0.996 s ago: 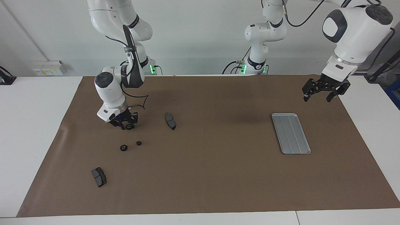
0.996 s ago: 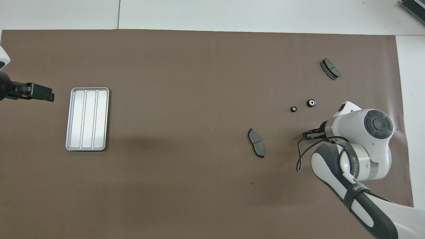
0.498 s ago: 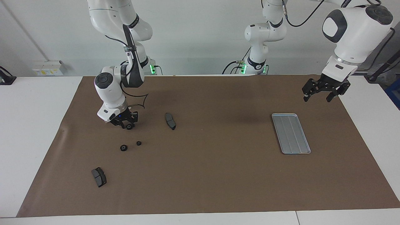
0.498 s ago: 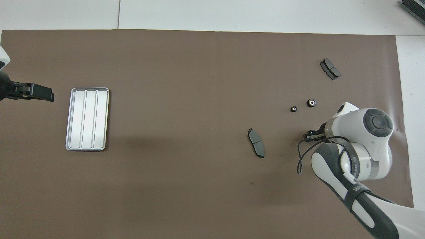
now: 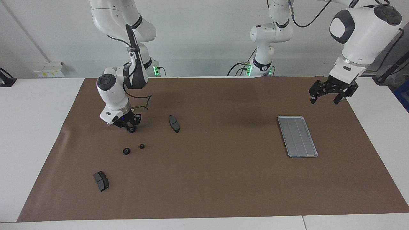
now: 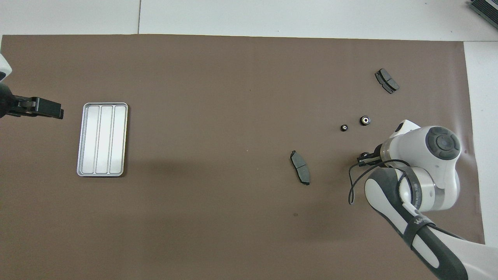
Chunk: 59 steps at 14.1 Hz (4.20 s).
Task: Pick bearing gear from pile to tray
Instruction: 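Carry the bearing with the right gripper to the table middle, lower it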
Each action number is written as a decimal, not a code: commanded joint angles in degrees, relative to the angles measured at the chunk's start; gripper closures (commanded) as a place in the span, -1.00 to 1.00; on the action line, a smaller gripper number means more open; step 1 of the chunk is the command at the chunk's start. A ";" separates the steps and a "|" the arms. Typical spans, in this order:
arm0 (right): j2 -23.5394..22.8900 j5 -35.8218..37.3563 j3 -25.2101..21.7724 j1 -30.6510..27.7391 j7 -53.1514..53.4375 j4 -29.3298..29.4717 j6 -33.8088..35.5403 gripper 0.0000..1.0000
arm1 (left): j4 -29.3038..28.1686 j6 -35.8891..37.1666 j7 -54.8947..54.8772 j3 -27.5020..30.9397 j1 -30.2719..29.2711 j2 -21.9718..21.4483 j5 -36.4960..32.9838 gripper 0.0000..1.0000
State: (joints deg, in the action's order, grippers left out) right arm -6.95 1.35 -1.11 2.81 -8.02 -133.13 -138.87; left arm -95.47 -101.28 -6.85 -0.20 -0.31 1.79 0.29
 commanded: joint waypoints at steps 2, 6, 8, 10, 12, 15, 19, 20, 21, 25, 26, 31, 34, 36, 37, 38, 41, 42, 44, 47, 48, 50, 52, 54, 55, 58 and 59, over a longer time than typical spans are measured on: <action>0.00 -0.91 0.23 -0.09 0.63 0.94 1.23 1.00 | -1.74 -0.32 -0.18 0.28 0.04 -1.52 0.41 -1.00; 1.93 -0.91 0.23 0.53 3.62 3.74 5.69 1.00 | -1.74 -0.32 -0.18 0.28 0.04 -1.52 0.41 -1.00; 3.60 -0.91 0.32 0.53 6.86 6.56 9.21 1.00 | -1.74 -0.32 -0.18 0.28 0.13 -1.52 0.41 -1.00; 5.18 -0.91 1.02 1.40 9.67 9.28 11.50 1.00 | -1.74 -0.32 -0.18 0.28 0.04 -1.52 0.41 -1.00; 5.63 -0.91 1.20 2.72 13.62 14.10 16.41 1.00 | -1.74 -0.32 -0.18 0.28 0.04 -1.52 0.41 -1.00; 3.53 -0.91 1.46 7.19 21.09 22.63 22.31 1.00 | -1.74 -0.32 -0.18 0.28 0.04 -1.52 0.41 -1.00; 0.98 -3.62 1.46 13.88 31.47 27.65 22.50 1.00 | -1.74 -0.32 -0.18 0.28 0.13 -1.52 0.41 -1.00; 0.27 -4.24 1.46 15.45 33.49 28.45 22.50 1.00 | -1.74 -0.32 -0.18 0.28 0.04 -1.52 0.41 -1.00; -0.78 -4.33 1.46 17.12 35.68 29.76 22.41 1.00 | -1.74 -0.32 -0.18 0.28 0.04 -1.52 0.41 -1.00; -6.66 -4.25 1.46 23.63 45.80 34.25 19.88 1.00 | -1.74 -0.32 -0.18 0.28 0.13 -1.52 0.41 -1.00; -7.81 -4.25 1.46 25.47 47.55 34.26 17.69 1.00 | -1.74 -0.32 -0.18 0.28 0.13 -1.52 0.41 -1.00; -12.47 -4.25 1.46 30.23 52.41 33.82 11.96 1.00 | -1.74 -0.32 -0.18 0.28 0.04 -1.52 0.41 -1.00; -16.42 -4.25 1.46 32.60 53.72 33.82 7.93 1.00 | -1.74 -0.32 -0.18 0.28 0.13 -1.52 0.41 -1.00; -19.15 -3.64 1.46 35.24 56.70 33.99 4.59 1.00 | -1.74 -0.32 -0.18 0.28 0.04 -1.52 0.41 -1.00; -19.24 -3.46 1.46 35.25 56.80 33.90 4.48 1.00 | -1.74 -0.32 -0.18 0.28 0.04 -1.52 0.41 -1.00; -19.24 -3.46 1.46 35.25 56.80 33.64 4.40 1.00 | -1.74 -0.32 -0.18 0.28 0.13 -1.52 0.41 -1.00; -20.38 -3.46 1.46 35.68 56.98 32.85 3.26 0.81 | -1.74 -0.32 -0.18 0.28 0.04 -1.52 0.41 -1.00; -20.56 -3.46 1.46 35.69 56.98 32.68 2.73 0.71 | -1.74 -0.32 -0.18 0.28 0.13 -1.52 0.41 -1.00; -21.26 -3.46 1.46 35.95 57.06 32.67 2.38 0.50 | -1.74 -0.32 -0.18 0.28 0.13 -1.52 0.41 -1.00; -21.35 -3.46 1.46 36.12 57.15 32.50 1.50 -0.02 | -1.74 -0.32 -0.18 0.28 0.30 -1.52 0.41 -1.00; -21.35 -3.46 1.46 36.12 57.15 32.32 1.32 -0.13 | -1.74 -0.32 -0.18 0.28 0.39 -1.52 0.41 -1.00; -21.35 -3.46 1.46 36.12 57.15 32.32 1.32 -0.38 | -1.74 -0.50 -0.18 0.28 0.39 -1.52 0.41 -1.00; -21.35 -3.46 1.46 36.12 57.15 32.32 1.41 -0.90 | -1.74 -0.33 -0.18 0.28 0.48 -1.52 0.41 -1.00; -21.35 -3.02 1.46 36.12 57.07 32.32 1.49 -1.00 | -1.74 -0.50 -0.27 0.28 0.57 -1.52 0.41 -1.00; -21.27 -2.32 1.46 36.12 56.89 32.32 1.58 -1.00 | -1.65 -0.50 -0.27 0.11 0.66 -1.52 0.41 -1.00; -18.12 -0.12 0.94 34.90 56.19 31.80 4.03 -1.00 | -1.57 -1.20 -0.53 0.11 0.75 -1.52 0.41 -1.00; -16.36 0.75 0.76 33.24 55.05 31.71 6.04 -1.00 | -1.39 -1.46 -0.36 0.02 1.09 -1.44 0.41 -1.00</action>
State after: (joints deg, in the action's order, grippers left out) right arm -27.40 0.10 -0.21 38.47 48.16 -100.44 -135.83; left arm -95.47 -101.46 -6.85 -0.64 -0.20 1.74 0.29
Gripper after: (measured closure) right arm 0.000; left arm 0.000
